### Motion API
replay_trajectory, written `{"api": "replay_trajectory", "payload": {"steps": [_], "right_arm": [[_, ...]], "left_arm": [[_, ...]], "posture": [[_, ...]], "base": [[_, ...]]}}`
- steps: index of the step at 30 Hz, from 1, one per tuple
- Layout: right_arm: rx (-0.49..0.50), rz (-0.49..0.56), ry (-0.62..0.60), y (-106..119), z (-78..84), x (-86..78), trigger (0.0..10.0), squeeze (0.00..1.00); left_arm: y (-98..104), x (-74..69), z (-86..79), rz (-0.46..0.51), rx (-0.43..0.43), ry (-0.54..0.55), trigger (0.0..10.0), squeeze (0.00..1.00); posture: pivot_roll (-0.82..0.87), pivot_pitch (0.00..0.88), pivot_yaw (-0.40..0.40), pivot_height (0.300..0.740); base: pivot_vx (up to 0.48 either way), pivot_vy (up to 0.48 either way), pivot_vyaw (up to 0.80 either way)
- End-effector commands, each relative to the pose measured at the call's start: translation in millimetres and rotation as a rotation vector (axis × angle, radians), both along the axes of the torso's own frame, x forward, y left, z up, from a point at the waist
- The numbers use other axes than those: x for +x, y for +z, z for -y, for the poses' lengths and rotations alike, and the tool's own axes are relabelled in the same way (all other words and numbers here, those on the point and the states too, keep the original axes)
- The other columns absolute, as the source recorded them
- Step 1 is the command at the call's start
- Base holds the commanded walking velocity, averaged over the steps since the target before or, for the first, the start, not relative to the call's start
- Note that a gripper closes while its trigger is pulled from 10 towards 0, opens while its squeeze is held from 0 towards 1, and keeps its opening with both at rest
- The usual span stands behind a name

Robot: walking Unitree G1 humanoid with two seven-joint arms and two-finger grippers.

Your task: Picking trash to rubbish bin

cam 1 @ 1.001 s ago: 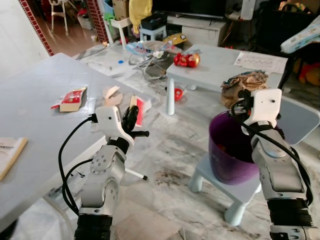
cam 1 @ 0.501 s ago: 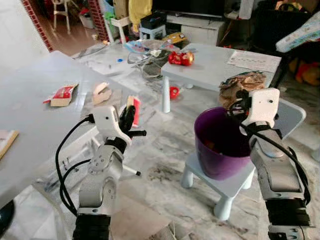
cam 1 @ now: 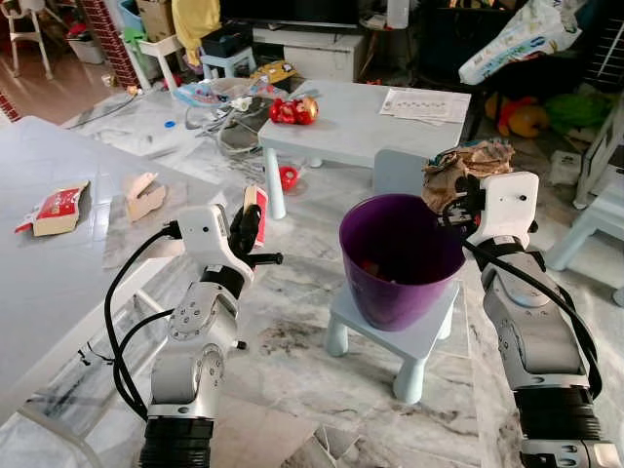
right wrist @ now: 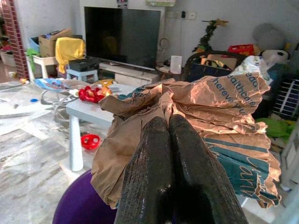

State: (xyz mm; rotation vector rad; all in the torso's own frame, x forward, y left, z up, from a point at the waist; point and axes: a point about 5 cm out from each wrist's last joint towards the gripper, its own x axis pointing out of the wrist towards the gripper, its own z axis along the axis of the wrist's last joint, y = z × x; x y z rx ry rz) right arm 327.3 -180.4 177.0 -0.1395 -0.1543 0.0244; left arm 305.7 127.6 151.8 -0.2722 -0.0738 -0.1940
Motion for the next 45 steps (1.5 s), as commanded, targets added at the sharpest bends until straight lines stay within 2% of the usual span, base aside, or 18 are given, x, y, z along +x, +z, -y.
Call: {"api": "replay_trajectory", "payload": {"steps": [1, 12, 27, 36, 41, 45], "right_arm": [[-0.003, 0.011, 0.006, 4, -1.9, 1.1, 10.0, 0.0], [0.0, 0.013, 0.005, 4, -2.4, 0.6, 10.0, 0.0], [0.001, 0.013, 0.009, 4, -3.7, 0.9, 10.0, 0.0], [-0.001, 0.01, 0.011, 4, -4.1, 1.5, 10.0, 0.0], [-0.002, 0.009, 0.012, 4, -4.5, 1.7, 10.0, 0.0], [-0.003, 0.008, 0.012, 4, -4.7, 1.8, 10.0, 0.0]], "left_arm": [[2, 1.5, -2.7, 0.016, 0.018, 0.001, 0.0, 0.0], [3, 0.0, 0.4, 0.04, 0.032, -0.023, 0.0, 0.0], [1, -1.5, 4.5, 0.043, 0.032, -0.059, 0.0, 0.0], [0, -1.8, 5.8, 0.035, 0.031, -0.07, 0.0, 0.0], [0, -2.4, 8.2, 0.033, 0.021, -0.083, 0.0, 0.0], [0, -2.3, 8.3, 0.031, 0.016, -0.085, 0.8, 0.0]], "posture": [[-0.05, 0.055, 0.077, 0.74], [-0.05, 0.059, 0.079, 0.74], [-0.05, 0.057, 0.079, 0.74], [-0.05, 0.057, 0.079, 0.74], [-0.05, 0.052, 0.079, 0.74], [-0.05, 0.052, 0.079, 0.74]], "base": [[0.0, 0.0, -0.8], [0.057, 0.0, -0.75], [0.469, 0.0, 0.0], [0.409, 0.0, -0.78], [0.0, 0.0, -0.8], [0.0, 0.0, -0.8]]}}
